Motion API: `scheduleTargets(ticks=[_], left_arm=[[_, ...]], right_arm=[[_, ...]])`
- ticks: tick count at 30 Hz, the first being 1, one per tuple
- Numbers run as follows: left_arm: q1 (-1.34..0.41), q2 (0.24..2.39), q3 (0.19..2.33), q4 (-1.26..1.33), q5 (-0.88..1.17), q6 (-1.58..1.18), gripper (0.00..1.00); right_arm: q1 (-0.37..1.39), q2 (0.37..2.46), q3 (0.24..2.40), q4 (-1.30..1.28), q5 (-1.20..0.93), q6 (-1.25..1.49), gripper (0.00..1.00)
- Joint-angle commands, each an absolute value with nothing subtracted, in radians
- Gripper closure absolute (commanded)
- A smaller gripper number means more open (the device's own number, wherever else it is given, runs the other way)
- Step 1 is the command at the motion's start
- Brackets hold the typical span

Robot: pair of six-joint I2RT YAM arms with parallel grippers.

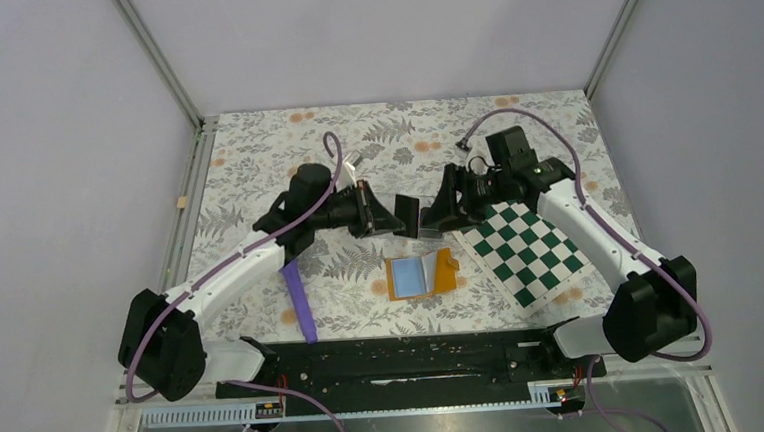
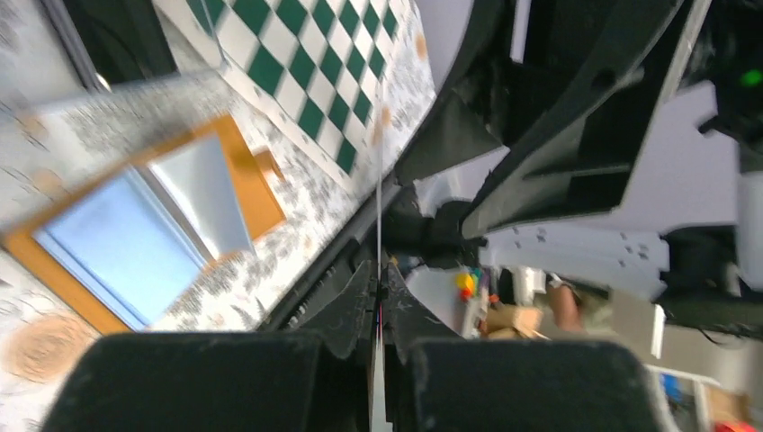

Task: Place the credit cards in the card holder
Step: Insert the credit card into the card slot.

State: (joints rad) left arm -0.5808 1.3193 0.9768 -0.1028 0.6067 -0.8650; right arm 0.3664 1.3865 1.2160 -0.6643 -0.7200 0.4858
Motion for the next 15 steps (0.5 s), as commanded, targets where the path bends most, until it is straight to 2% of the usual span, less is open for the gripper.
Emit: scheduleTargets(ticks=[1, 3, 8, 15], left_arm=[[-0.583, 1.213, 0.838, 0.256, 0.808, -1.068, 1.0], [-0.582, 1.182, 0.806, 0.285, 0.83, -1.083, 1.0], [-0.582, 1.146, 0.772, 0.255, 0.832, -1.078, 1.0], [-0.583, 1.152, 0.756, 0.274, 0.835, -1.089, 1.0]], right_arm=[[0.368, 1.335, 1.071, -0.336, -1.04, 0.682, 0.41], [0.368, 1.32, 0.991, -0.176, -1.094, 0.796, 0.48], [0.369, 1.312, 0.847, 0.346, -1.142, 1.132, 0.54], [0.368, 1.37, 0.817, 0.675, -1.158, 1.383, 0.6]])
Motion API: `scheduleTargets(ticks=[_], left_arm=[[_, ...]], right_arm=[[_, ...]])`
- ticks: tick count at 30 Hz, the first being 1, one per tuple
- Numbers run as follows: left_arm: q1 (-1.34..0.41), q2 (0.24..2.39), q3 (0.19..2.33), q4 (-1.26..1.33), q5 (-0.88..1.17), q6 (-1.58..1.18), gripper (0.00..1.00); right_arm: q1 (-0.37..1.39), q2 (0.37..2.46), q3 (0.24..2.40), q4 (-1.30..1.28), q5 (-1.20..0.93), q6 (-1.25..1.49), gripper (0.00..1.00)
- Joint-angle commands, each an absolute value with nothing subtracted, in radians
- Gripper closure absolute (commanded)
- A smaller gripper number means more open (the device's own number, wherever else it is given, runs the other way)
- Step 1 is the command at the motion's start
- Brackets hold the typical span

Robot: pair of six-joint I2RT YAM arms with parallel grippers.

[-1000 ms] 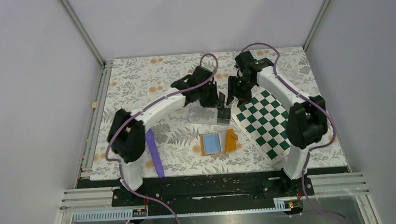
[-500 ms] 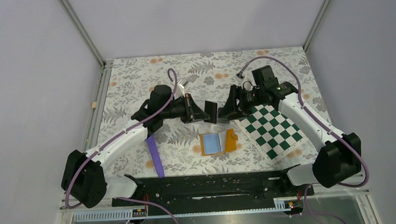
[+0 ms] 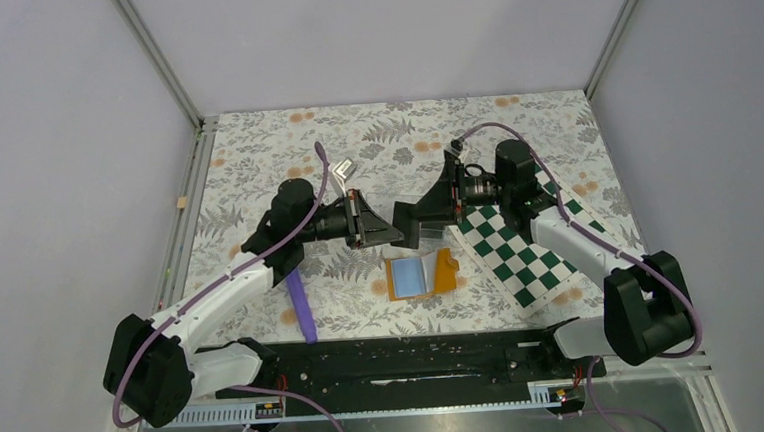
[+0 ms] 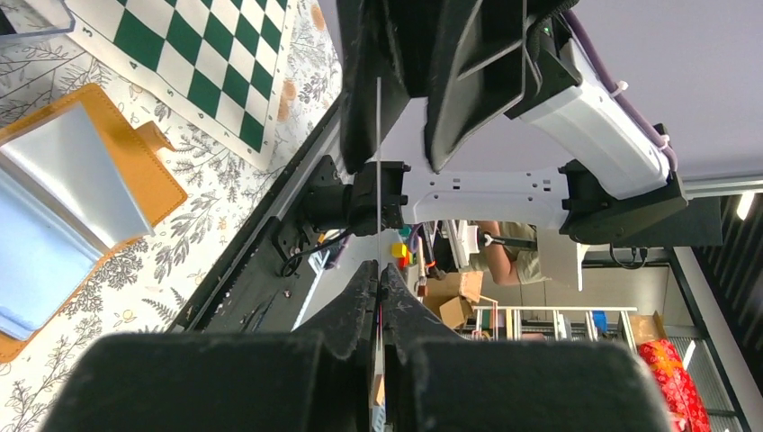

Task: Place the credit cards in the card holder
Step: Insert the credit card into the card slot.

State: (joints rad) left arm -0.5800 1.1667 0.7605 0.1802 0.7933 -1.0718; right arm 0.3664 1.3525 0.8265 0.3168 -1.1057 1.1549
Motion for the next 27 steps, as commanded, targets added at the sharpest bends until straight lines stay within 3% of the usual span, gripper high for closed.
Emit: scheduleTargets(ticks=[1, 6, 13, 17, 20, 23, 25, 27], left_arm=[[-0.582, 1.152, 0.753, 0.277, 0.831, -1.09, 1.0], [-0.583, 1.148, 0.738, 0.292, 0.794, -1.097, 1.0], [-0.582, 1.148, 0.692, 0.402, 0.774, -1.167, 1.0], [-0.583, 1.136, 0.677, 0.399, 0.769, -1.167, 1.0], [-0.582, 1.138, 0.67, 0.397, 0.774, -1.167, 1.0], [-0.582, 1.133, 0.662, 0.397, 0.768, -1.167, 1.0], [-0.582, 1.127, 0.655, 0.393, 0.758, -1.167, 0.81], [-0.582, 1.119, 0.648, 0.376, 0.741, -1.162, 0.53]], right_arm=[[0.368, 1.384, 0.814, 0.722, -1.164, 1.423, 0.63], [0.377, 1.392, 0.808, 0.776, -1.193, 1.466, 0.74], [0.403, 1.326, 0.839, 0.406, -1.162, 1.198, 0.66], [0.421, 1.318, 0.828, 0.407, -1.152, 1.196, 0.65], [0.425, 1.307, 0.815, 0.426, -1.138, 1.206, 0.75], [0.429, 1.303, 0.819, 0.422, -1.14, 1.194, 0.95], [0.43, 1.298, 0.826, 0.385, -1.137, 1.166, 1.0], [0.43, 1.289, 0.841, 0.284, -1.116, 1.083, 1.0]])
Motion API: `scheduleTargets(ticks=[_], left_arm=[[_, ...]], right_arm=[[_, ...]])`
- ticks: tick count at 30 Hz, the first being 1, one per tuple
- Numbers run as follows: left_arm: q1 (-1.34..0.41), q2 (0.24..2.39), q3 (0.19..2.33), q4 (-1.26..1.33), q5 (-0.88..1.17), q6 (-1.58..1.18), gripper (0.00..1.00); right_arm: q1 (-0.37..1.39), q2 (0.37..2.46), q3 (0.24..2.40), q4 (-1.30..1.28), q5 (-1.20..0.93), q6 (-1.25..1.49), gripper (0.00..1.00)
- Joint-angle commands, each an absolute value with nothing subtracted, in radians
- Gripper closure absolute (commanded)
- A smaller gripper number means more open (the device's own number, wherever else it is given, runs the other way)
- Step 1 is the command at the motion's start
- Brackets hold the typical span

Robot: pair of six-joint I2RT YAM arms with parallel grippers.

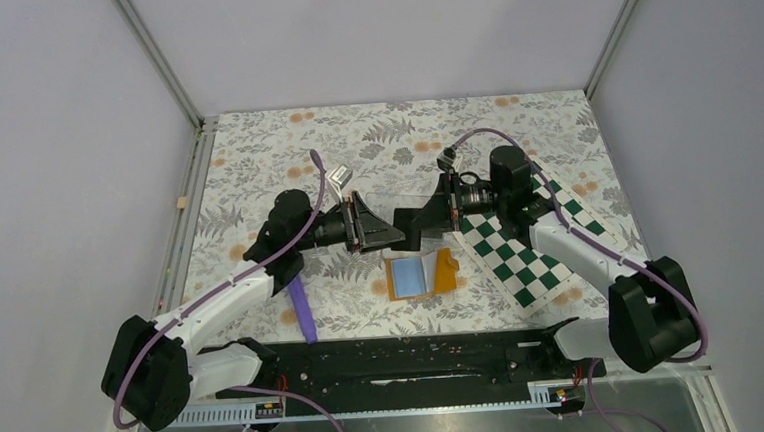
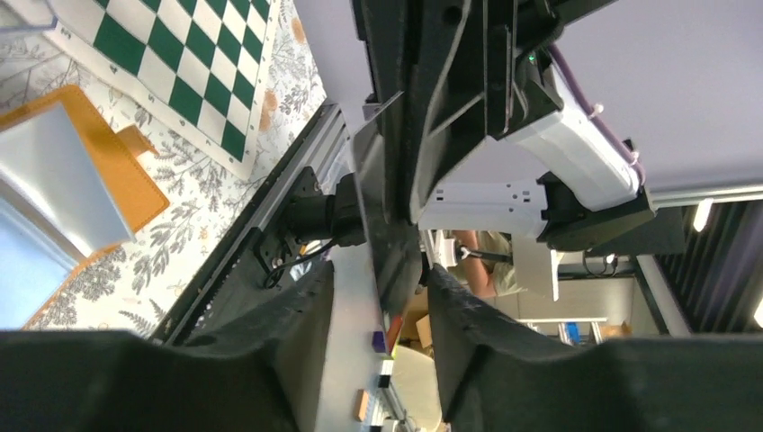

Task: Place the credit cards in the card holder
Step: Insert the credit card into the card slot.

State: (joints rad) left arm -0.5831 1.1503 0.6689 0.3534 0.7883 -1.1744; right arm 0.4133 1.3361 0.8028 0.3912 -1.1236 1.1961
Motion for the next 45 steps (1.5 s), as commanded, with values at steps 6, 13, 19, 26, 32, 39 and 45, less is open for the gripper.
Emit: scheduleTargets(ticks=[6, 13, 19, 26, 32, 39, 45], left_arm=[[-0.583, 1.07, 0.619, 0.156, 0.612, -1.091, 0.28], [-0.582, 1.091, 0.592, -0.219, 0.401, -0.981, 0.28], [-0.583, 1.239, 0.579, -0.184, 0.41, -0.95, 0.33], [-0.588, 1.399, 0.641, -0.179, 0.375, -0.897, 0.42], [-0.595, 1.513, 0.707, -0.197, 0.345, -0.865, 0.48], [-0.618, 1.62, 0.77, -0.226, 0.335, -0.822, 0.56], [-0.646, 1.661, 0.762, -0.202, 0.339, -0.837, 0.73]], right_arm=[[0.43, 1.229, 0.917, -0.283, -0.857, 0.652, 1.0], [0.43, 1.267, 0.868, -0.377, -0.729, 0.539, 1.0], [0.458, 1.354, 0.821, -0.281, -0.584, 0.552, 1.0], [0.485, 1.451, 0.817, -0.142, -0.515, 0.587, 1.0], [0.495, 1.476, 0.756, -0.078, -0.394, 0.58, 1.0], [0.495, 1.511, 0.712, -0.051, -0.355, 0.554, 1.0], [0.495, 1.534, 0.675, 0.039, -0.431, 0.584, 1.0]])
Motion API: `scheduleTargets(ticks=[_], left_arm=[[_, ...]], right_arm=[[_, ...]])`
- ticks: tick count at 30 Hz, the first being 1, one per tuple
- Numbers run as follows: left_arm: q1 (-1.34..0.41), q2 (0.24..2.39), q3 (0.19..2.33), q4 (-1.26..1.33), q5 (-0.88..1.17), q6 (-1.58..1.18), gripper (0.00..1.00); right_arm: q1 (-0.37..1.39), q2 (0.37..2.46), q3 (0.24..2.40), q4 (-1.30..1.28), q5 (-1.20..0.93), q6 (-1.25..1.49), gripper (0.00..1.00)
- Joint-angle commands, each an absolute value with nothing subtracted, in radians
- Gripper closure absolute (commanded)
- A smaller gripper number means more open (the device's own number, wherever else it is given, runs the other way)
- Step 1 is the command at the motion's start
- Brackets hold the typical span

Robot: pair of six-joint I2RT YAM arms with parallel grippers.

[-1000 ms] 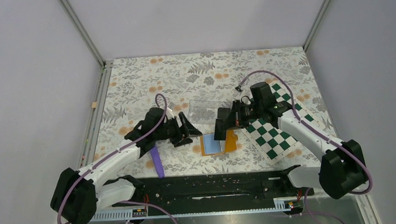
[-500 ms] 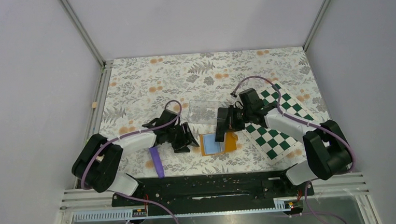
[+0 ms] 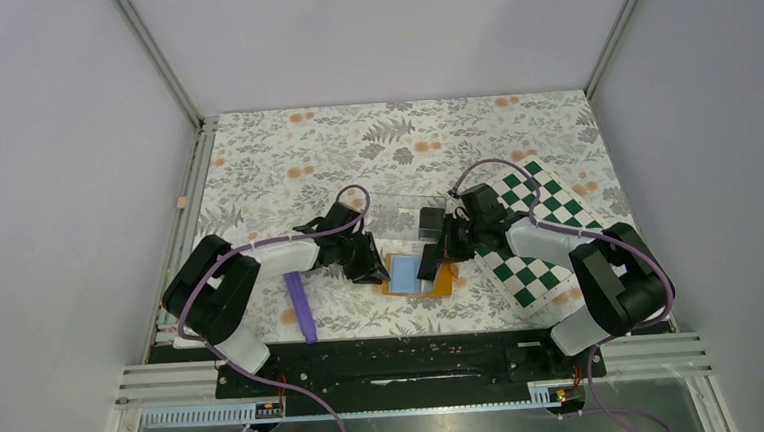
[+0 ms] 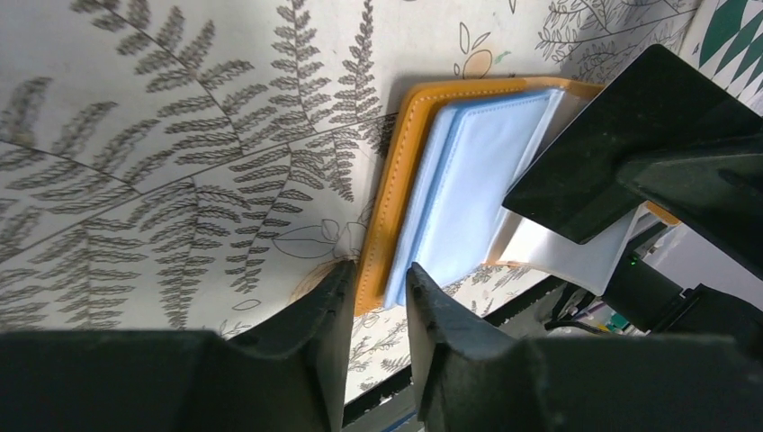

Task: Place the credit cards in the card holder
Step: Insert the credit card into the card slot.

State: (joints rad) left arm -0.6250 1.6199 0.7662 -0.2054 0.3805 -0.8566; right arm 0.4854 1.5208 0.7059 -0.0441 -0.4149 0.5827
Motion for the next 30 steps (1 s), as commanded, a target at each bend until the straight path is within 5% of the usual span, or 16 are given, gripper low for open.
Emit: scheduleTargets(ticks=[1, 7, 30], left_arm=[[-0.65, 1.666, 0.761, -0.196, 0.341, -0.843, 0.76], [-0.673, 1.686, 0.76, -0.185, 0.345, -0.857, 1.0], [-0.699, 1.663, 0.718, -0.144, 0.357, -0.899, 1.0]], right_arm=[[0.496, 1.535, 0.669, 0.047, -0.435, 0.591, 1.0], [0.493, 1.518, 0.627, 0.091, -0.475, 0.614, 1.0], [0.479, 1.597, 0.598, 0.038, -0.597, 0.648, 1.0]])
